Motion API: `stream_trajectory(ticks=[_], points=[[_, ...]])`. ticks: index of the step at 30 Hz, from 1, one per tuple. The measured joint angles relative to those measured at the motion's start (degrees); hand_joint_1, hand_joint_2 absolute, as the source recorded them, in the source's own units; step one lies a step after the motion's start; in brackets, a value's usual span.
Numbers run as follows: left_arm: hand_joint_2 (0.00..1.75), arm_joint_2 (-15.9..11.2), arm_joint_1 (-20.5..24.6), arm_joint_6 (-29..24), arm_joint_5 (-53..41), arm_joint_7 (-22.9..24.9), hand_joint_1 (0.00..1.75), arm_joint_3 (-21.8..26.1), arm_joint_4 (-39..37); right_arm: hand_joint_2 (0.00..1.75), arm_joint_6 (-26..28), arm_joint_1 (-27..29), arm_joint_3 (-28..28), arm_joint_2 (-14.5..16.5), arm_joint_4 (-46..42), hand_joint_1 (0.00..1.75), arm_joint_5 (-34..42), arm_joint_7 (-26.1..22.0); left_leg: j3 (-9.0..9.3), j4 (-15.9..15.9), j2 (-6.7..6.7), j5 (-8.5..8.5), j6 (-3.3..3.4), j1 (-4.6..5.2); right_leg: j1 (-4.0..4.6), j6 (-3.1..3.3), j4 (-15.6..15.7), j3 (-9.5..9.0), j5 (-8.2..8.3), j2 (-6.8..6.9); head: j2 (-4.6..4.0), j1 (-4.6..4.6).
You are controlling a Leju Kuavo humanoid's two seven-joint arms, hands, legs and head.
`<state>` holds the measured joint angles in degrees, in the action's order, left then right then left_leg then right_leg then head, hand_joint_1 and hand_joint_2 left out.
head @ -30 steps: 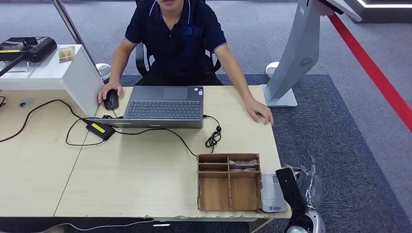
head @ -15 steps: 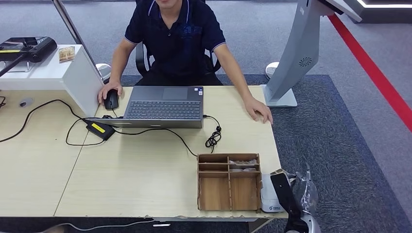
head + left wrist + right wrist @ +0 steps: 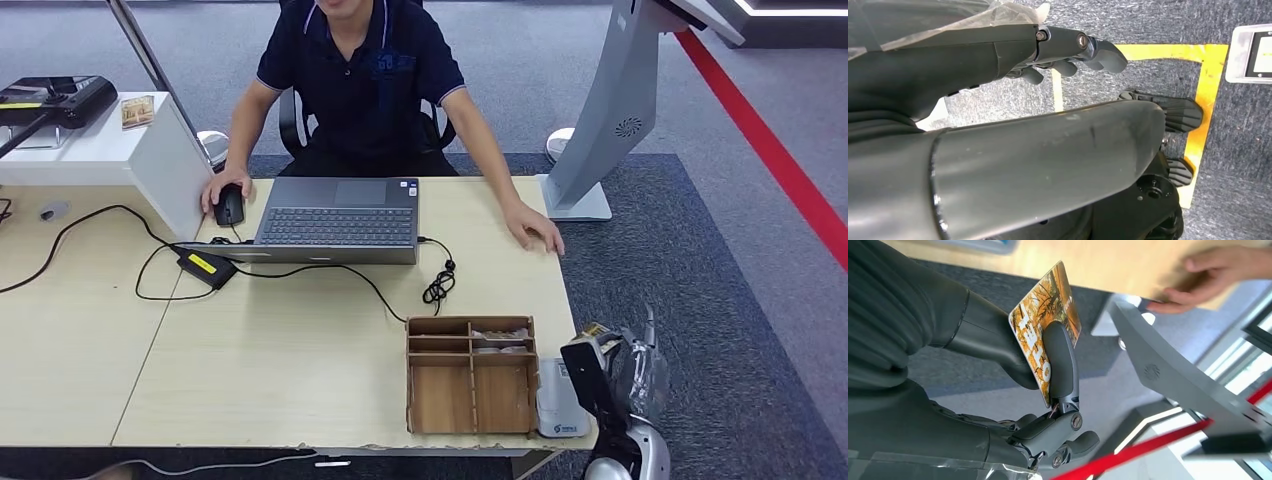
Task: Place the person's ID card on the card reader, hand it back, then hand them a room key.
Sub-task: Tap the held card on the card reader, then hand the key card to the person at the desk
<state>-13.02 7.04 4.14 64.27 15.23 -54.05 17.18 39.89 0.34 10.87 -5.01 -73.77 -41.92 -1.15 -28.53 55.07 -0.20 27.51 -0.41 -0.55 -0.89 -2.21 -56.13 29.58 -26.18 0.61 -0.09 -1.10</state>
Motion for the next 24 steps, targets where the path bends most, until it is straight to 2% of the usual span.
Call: stream_trajectory(ticks=[7,14,24], points=[[0.00,-0.01,0.01,0.60,-0.45,0.00,0.00,-0.01,0.00,1.75,-0.01,-1.32,1.32,0.03,-10.47,1.75,-2.73,3.95,0.01,0.00,0.00,0.00,0.00,0.00,0.00,0.00,-0.02,-0.01,0.00,0.00,0.00,-0.01],[0.00,-0.01,0.08,0.89,-1.28,0.00,0.00,-0.04,0.00,1.75,-0.06,-3.78,5.12,1.66,-16.45,1.75,-0.68,1.15,0.02,0.00,0.00,-0.01,-0.01,-0.01,0.01,0.00,-0.06,-0.01,0.00,0.00,-0.01,-0.01],[0.00,-0.01,0.13,1.49,-2.16,0.00,0.00,-0.99,0.00,1.75,-0.11,-6.73,10.91,5.02,-17.08,1.75,0.26,-1.72,0.01,0.00,0.00,-0.01,-0.02,-0.02,0.02,0.00,-0.06,-0.01,0.00,0.00,0.00,-0.01]])
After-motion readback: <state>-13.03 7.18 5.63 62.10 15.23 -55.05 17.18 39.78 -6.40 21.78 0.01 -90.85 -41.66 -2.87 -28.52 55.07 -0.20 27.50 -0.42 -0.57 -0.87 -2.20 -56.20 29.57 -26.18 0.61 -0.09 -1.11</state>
